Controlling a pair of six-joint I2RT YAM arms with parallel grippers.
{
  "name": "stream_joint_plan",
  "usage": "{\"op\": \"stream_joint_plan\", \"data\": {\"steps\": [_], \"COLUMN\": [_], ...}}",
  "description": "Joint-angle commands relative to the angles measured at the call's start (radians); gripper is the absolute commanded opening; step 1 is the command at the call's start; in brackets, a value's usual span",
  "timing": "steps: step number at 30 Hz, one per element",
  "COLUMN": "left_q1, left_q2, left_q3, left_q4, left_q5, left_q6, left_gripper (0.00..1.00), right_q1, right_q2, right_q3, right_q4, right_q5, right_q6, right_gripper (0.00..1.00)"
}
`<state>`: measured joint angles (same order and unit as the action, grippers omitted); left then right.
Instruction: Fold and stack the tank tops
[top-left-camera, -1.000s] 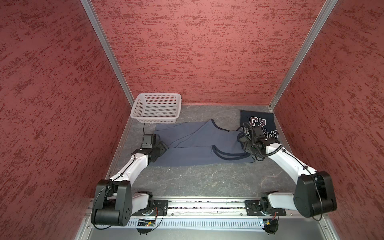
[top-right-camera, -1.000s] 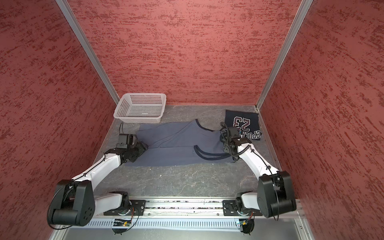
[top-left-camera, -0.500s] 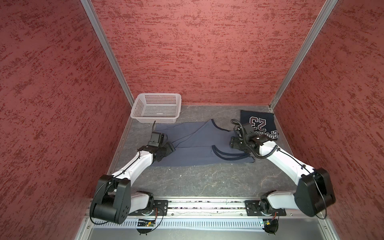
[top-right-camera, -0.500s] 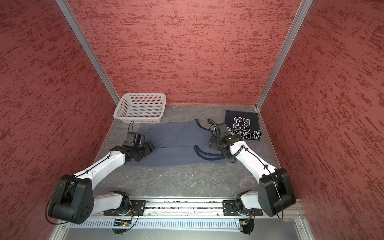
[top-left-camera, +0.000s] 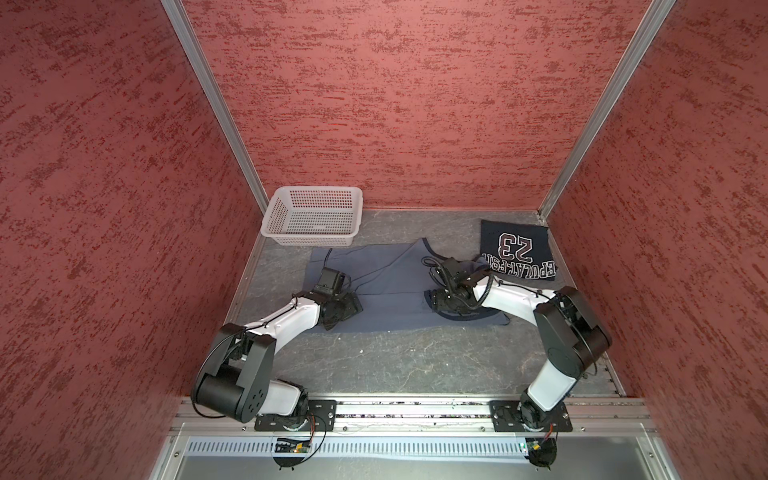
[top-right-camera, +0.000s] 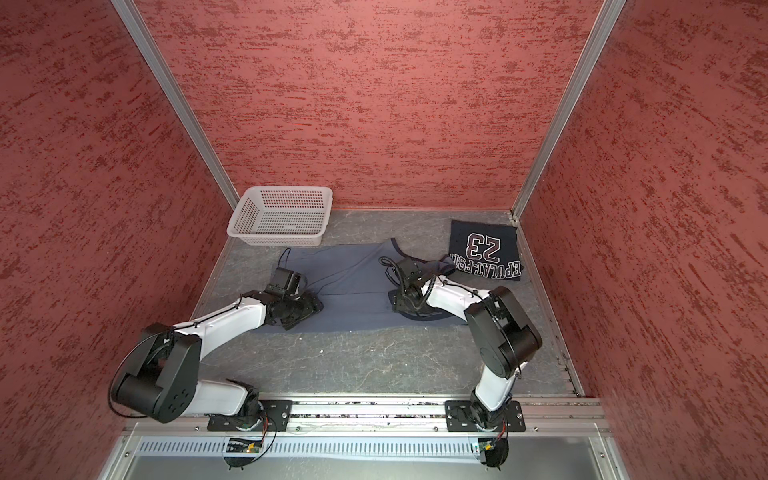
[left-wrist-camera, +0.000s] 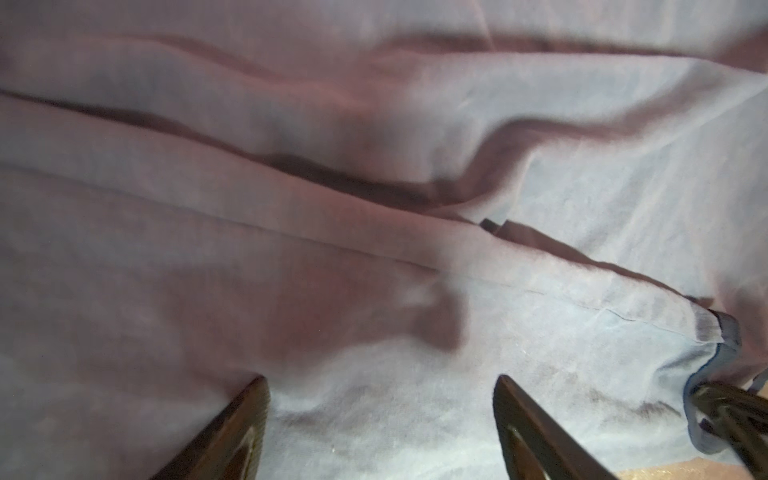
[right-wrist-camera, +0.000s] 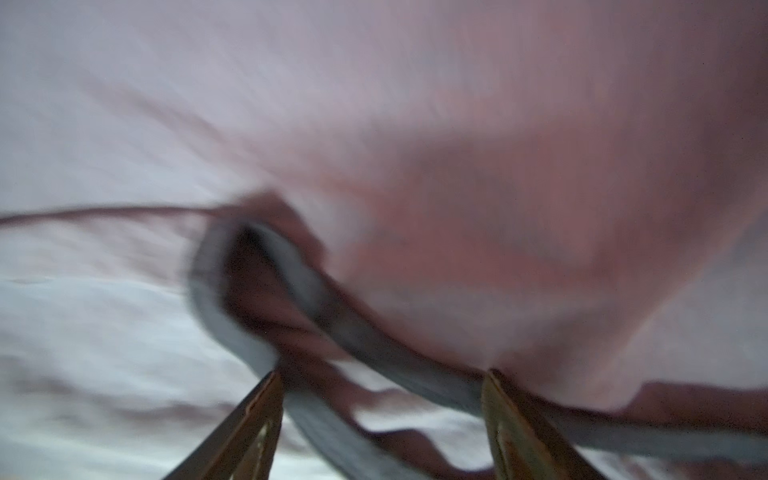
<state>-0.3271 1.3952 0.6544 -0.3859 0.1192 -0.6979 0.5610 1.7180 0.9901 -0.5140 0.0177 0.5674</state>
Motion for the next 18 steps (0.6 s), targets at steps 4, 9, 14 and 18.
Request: {"op": "stream_joint_plan", "data": {"steps": [4,9,14,18], "left_q1": [-0.081,-0.118,-0.173,-0.163], "left_q2": [-0.056,-0.193,-0.298,-0.311], "left_q3": [-0.118,-0.189,-0.213,-0.117], "left_q4": [-0.107,-0.181,-0.214,-0.210], "left_q5": [-0.031,-0.064,-0.059,-0.077], "left_q6": [-0.109,-0.168,-0.187,-0.136], "left_gripper": [0.86,0.87,0.87,0.87], "right_q1": [-0.003,-0.003,0.003,-0.003], "right_q2": [-0.057,-0.213,-0.406,-0.462], "right_q3": [-0.174,-0.329,-0.443,-0.351], "right_q4": [-0.029,-0.070,-0.095,-0.145], "right_q5": [0.023,0.017,-0.053,0.042], "right_q6": [0.109,0.201,0.281,0.213], "right_gripper": [0.73,0.72,0.70,0.73]}}
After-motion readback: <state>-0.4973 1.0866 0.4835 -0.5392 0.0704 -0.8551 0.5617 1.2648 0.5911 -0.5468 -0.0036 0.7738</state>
